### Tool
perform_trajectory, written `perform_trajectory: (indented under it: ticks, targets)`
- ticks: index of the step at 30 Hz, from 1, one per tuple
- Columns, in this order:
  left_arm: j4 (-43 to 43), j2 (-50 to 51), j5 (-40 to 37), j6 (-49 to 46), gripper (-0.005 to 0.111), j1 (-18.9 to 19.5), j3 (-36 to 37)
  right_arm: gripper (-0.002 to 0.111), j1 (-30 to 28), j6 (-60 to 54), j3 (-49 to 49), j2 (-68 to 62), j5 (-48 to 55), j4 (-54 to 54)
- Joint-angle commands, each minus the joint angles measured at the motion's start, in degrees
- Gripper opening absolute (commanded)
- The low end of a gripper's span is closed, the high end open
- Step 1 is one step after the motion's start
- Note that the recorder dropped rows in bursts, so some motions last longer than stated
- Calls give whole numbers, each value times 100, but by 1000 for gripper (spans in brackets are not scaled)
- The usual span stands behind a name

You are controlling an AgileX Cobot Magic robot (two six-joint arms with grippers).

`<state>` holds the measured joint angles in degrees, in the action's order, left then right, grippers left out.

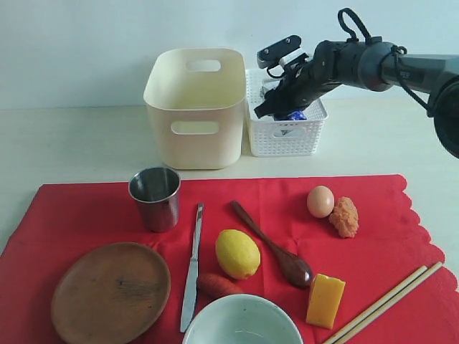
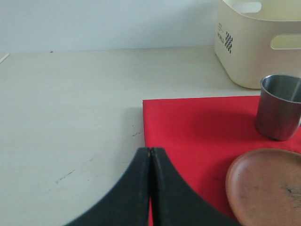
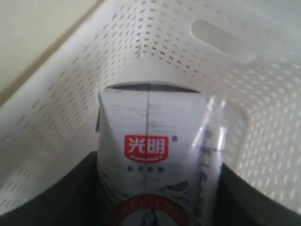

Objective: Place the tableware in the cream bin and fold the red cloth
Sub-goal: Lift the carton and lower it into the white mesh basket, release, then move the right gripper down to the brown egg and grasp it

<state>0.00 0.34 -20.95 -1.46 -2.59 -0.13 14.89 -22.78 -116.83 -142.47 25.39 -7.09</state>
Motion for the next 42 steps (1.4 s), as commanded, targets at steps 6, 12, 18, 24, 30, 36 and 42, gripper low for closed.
perform_trajectory:
  ticks: [6,12,18,24,30,36,42]
  targets:
    - [-58,-34,47,16,0,1,13,70,-17,-160,-202,165,143,41]
    - [-58,-34,47,16,0,1,13,73,-17,-99,-563,651,1321,342]
    - [-58,-34,47,16,0,1,13,70,-17,295,-653,1299,2855,709]
    - [-58,-34,47,16,0,1,13,70,-17,970,-653,1709,3980,975]
    - [-58,-34,47,16,0,1,13,70,-17,1503,-642,1816,4458,1041]
    - [-58,-34,47,16,0,1,13,70,-17,1811,497,2407,4458,1047]
    - [-58,-34,47,16,0,1,13,70,-17,1902,2413,3433,3880,977]
